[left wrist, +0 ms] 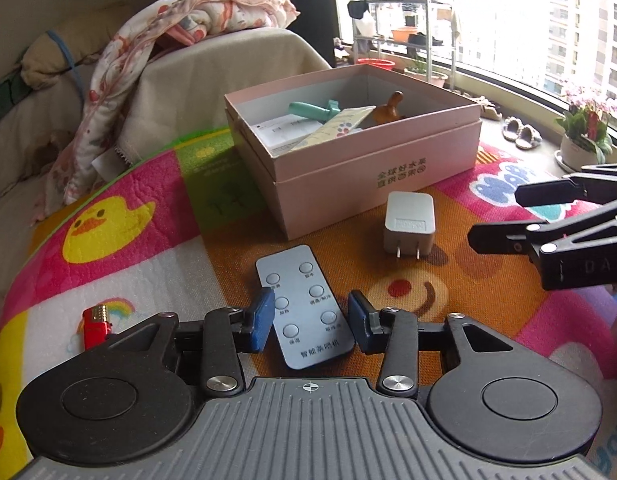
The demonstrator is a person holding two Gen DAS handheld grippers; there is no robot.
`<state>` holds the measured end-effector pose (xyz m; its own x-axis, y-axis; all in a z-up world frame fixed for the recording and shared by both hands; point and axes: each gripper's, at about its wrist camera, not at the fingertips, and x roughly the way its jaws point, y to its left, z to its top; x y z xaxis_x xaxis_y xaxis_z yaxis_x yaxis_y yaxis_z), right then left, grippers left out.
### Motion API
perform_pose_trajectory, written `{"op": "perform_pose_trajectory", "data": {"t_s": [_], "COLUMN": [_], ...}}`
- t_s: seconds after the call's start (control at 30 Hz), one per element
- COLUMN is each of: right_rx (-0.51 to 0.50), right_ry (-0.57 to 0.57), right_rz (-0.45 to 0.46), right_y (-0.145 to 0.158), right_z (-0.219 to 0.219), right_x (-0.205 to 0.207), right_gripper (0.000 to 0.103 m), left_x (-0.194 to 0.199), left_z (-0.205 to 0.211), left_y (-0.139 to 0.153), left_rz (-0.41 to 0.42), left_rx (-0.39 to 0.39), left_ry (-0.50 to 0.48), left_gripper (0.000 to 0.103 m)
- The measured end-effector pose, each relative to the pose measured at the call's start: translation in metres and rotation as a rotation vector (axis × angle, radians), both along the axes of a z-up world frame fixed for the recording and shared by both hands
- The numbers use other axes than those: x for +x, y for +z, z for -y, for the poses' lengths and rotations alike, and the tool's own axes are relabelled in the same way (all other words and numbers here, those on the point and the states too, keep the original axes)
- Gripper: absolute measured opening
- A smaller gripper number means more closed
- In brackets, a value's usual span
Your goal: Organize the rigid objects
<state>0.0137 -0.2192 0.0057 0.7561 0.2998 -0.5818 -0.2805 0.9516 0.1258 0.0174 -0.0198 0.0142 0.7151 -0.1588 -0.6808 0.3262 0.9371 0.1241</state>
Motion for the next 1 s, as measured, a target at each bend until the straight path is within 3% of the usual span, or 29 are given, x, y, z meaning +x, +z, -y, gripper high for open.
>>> {"op": "perform_pose_trajectory", "data": {"t_s": [0.5, 0.63, 0.73, 0.9, 1.0], "right_rx": [-0.008, -0.011, -0.012, -0.011, -0.013], "right_ry": [-0.002, -0.001, 0.0, -0.001, -0.001], "right_rz": [-0.018, -0.026, -0.029, -0.031, -0.034], "right_y": [-0.001, -0.002, -0.003, -0.003, -0.003], "right_z": [-0.001, -0.002, -0.002, -0.002, -0.002], "right_x": [0.002, 0.004, 0.005, 0.005, 0.005], "right_gripper": [0.078, 0.078, 0.078, 0.078, 0.078], "left_x": [0.01, 0.01, 0.012, 0.011, 0.005], "left_z": [-0.007, -0.019, -0.029, -0.024, -0.023], "left_y": [-0.006, -0.007, -0.007, -0.009, -0.008], "left_rz": [0.039, 0.004, -0.013, 0.009, 0.006], "left_rx": [-0.102, -0.113, -0.176, -0.152, -0.157], "left_ry": [0.033, 0.083, 0.102, 0.084, 0.065], "left_gripper": [0.051, 0.05, 0.049, 0.049, 0.043]}}
